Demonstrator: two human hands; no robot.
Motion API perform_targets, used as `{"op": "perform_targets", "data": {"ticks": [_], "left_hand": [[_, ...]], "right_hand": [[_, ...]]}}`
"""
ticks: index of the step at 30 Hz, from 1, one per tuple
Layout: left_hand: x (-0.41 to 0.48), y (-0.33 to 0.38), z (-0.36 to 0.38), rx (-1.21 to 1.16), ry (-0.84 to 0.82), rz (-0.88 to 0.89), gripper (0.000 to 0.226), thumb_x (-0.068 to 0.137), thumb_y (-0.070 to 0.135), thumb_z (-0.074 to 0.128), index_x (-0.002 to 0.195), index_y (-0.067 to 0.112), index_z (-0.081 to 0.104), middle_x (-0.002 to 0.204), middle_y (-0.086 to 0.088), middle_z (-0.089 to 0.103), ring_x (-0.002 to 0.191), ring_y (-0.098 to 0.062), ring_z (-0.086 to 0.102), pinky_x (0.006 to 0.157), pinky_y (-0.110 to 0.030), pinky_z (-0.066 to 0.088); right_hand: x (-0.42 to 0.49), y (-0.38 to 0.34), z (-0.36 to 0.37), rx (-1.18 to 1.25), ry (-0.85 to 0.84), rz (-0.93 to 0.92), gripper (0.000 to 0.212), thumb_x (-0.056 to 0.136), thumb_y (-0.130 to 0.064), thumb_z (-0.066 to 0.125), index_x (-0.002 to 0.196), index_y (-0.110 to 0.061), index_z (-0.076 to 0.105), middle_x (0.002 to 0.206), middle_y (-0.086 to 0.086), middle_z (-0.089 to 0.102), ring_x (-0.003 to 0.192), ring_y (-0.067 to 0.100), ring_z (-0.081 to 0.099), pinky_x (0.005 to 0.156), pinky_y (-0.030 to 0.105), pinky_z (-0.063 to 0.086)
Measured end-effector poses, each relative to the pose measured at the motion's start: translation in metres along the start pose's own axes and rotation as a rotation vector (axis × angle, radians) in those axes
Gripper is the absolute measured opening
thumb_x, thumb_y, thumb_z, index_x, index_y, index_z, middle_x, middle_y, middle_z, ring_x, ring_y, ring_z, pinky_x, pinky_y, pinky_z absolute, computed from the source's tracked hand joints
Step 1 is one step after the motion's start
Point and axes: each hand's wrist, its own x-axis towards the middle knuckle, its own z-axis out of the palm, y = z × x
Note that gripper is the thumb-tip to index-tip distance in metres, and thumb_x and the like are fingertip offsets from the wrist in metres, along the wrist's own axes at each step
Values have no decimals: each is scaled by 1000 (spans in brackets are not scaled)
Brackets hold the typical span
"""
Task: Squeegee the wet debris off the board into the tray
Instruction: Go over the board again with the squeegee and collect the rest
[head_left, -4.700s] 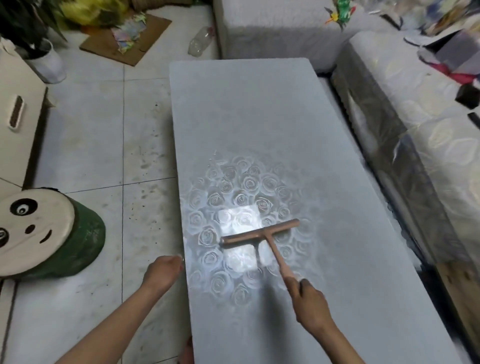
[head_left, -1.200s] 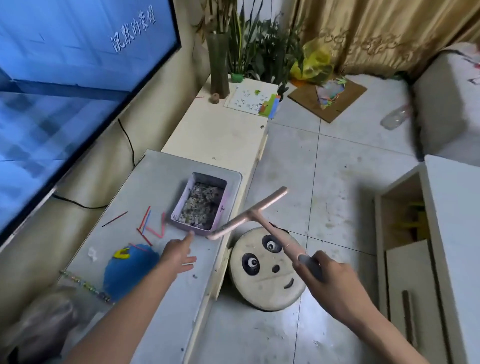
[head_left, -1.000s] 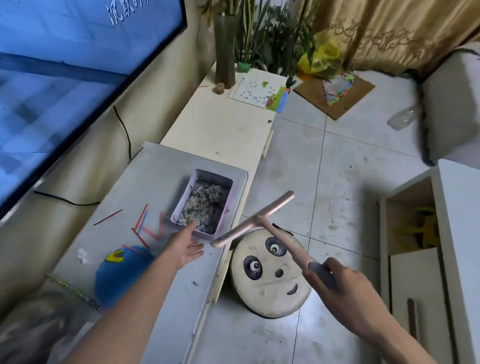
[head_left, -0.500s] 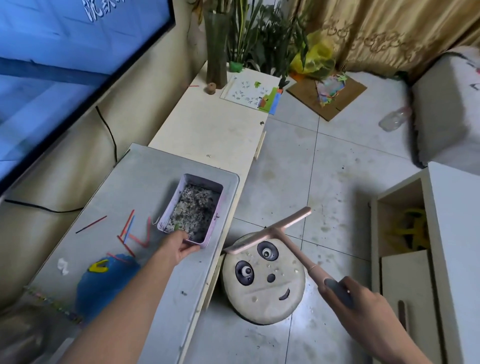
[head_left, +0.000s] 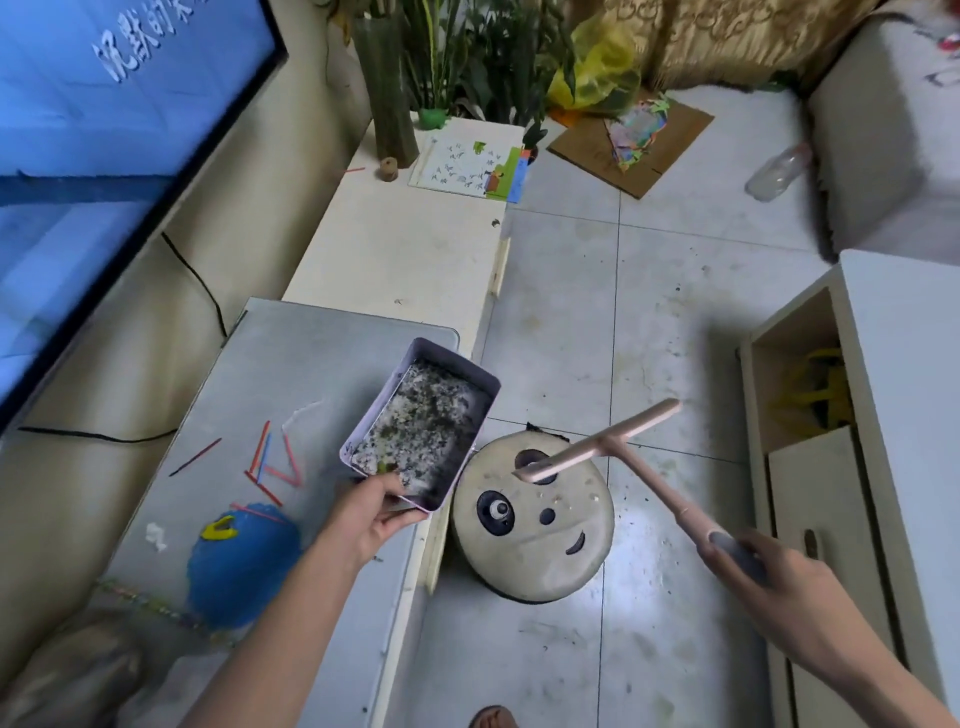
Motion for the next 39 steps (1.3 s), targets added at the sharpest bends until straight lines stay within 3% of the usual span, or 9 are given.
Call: {"op": "perform_targets", "data": {"ticks": [4, 9, 15, 18, 21, 25, 31, 36, 39], "left_hand": [[-45, -16, 36, 43, -63, 6, 18, 82, -17, 40, 82, -4, 52, 56, -17, 65, 48, -29, 65, 36, -34, 52], [-89, -48, 90, 81, -106, -9, 21, 83, -18, 38, 83, -1, 51, 77, -18, 61, 69, -37, 59, 38, -36, 53], [-121, -101, 167, 107, -141, -91, 26, 84, -20, 38, 73, 1, 48, 48, -10, 60, 72, -34, 57, 39, -41, 54], [-129, -136, 213, 69, -132, -172, 25, 85, -20, 38, 71, -1, 47, 50, -14, 60, 71, -33, 56, 42, -46, 54], [-129, -161, 246, 48, -137, -204, 25, 85, -19, 38, 71, 0, 48, 56, -15, 62, 67, -36, 61, 64, -52, 57], [-112, -198, 307, 29, -166, -255, 25, 85, -19, 38, 72, 0, 50, 78, -19, 63, 81, -36, 60, 55, -56, 54], [-81, -254, 399, 70, -164, -314, 21, 86, -18, 38, 83, -2, 51, 97, -18, 57, 91, -37, 56, 97, -60, 40], [-64, -285, 463, 105, -150, -320, 25, 87, -18, 39, 74, 2, 49, 77, -14, 54, 77, -31, 56, 93, -57, 43], [-49, -295, 501, 71, -208, -339, 22, 87, -17, 40, 94, -3, 54, 87, -17, 57, 83, -29, 59, 84, -44, 56]], "right_hand": [[-18, 41, -16, 59, 18, 68, 44, 87, -47, 57, 69, -8, 50, 57, 4, 56, 62, 24, 55, 59, 30, 42], [-34, 104, -45, 78, 50, 106, 41, 85, -49, 59, 62, -21, 42, 51, -5, 49, 55, 19, 48, 54, 23, 39], [-39, 201, -81, 116, 35, 195, 39, 85, -52, 57, 63, -23, 43, 53, -5, 46, 57, 20, 45, 53, 27, 37], [-40, 257, -107, 103, 12, 249, 38, 86, -53, 55, 68, -21, 47, 54, -3, 51, 58, 18, 49, 53, 27, 37], [-33, 306, -123, 111, 3, 296, 40, 87, -54, 52, 73, -17, 50, 54, 0, 53, 54, 17, 51, 51, 29, 36], [-14, 375, -139, 158, 4, 385, 43, 91, -49, 50, 73, -10, 48, 53, -1, 49, 54, 19, 49, 51, 32, 33], [25, 458, -152, 119, 16, 460, 50, 88, -58, 45, 73, -10, 46, 54, 1, 52, 57, 20, 53, 51, 31, 36], [48, 507, -170, 8, -87, 469, 44, 94, -57, 37, 74, -18, 38, 65, 1, 58, 66, 26, 56, 58, 33, 40], [56, 540, -187, -35, -151, 456, 43, 95, -57, 31, 76, -20, 36, 70, -5, 57, 70, 17, 56, 58, 26, 39]]}}
